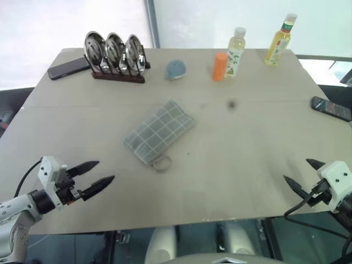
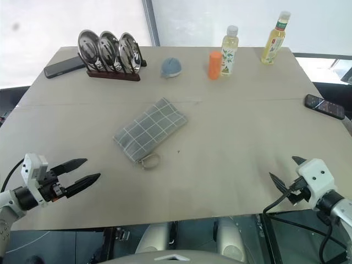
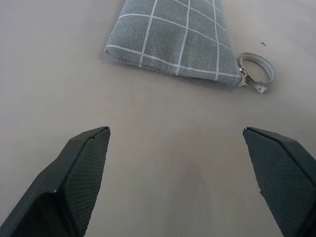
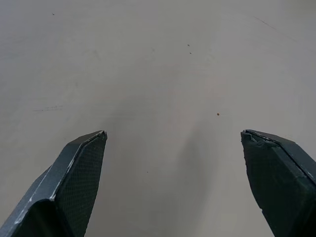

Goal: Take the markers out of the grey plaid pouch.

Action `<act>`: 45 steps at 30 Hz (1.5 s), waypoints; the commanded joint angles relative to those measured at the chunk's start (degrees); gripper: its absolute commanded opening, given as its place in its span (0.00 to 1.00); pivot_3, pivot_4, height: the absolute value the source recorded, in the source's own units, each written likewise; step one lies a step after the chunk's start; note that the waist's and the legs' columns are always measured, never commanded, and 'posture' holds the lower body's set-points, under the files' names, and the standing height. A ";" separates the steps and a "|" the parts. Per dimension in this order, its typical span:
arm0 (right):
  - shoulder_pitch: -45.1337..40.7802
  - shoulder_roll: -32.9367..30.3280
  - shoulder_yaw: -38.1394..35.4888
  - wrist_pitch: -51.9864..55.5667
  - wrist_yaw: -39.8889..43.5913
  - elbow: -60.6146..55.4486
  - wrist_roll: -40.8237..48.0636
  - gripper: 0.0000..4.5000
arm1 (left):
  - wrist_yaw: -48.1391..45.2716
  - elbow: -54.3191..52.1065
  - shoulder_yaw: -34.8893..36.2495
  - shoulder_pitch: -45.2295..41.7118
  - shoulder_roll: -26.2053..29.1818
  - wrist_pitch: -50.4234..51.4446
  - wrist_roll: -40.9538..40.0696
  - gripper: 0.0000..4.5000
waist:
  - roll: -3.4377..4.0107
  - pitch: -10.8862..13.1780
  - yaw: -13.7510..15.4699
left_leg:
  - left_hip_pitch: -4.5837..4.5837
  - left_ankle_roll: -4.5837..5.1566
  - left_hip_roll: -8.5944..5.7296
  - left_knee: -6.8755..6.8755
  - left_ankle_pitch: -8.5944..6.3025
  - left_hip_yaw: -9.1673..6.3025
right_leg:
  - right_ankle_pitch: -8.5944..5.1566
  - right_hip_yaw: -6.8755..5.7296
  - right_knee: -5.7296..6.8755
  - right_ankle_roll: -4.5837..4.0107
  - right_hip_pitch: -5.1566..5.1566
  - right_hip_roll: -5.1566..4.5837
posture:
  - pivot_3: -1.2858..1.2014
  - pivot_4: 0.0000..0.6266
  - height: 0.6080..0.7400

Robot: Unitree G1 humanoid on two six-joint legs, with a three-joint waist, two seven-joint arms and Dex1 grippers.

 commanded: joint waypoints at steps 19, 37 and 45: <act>-8.12 -1.80 7.24 -0.77 4.65 -11.43 7.72 0.98 | 0.46 16.36 -4.47 -18.64 2.22 -20.03 10.12 1.00 | -0.04 -0.04 0.47 | 0.02 0.10 0.02 0.03 0.06 -0.08 | 0.08 -0.09 0.03 -0.12 0.09 0.10 | 0.52 0.24 1.00; -3.99 -2.89 9.92 -13.50 14.30 -11.40 8.05 0.98 | 7.36 37.18 -20.40 -30.41 2.22 -87.01 37.78 1.00 | -0.03 -0.04 1.37 | -0.04 0.27 0.01 0.09 0.17 -0.05 | 0.12 -0.13 0.02 -0.17 0.16 0.10 | 0.52 0.24 1.00; -4.73 -4.47 12.10 -14.01 16.93 -11.72 9.94 0.98 | 23.97 44.23 -22.14 -37.45 2.16 -94.69 56.86 1.00 | 0.02 -0.08 1.47 | 0.11 0.28 0.01 0.15 0.17 -0.06 | 0.03 -0.13 0.12 0.00 0.28 0.13 | 0.52 0.24 1.00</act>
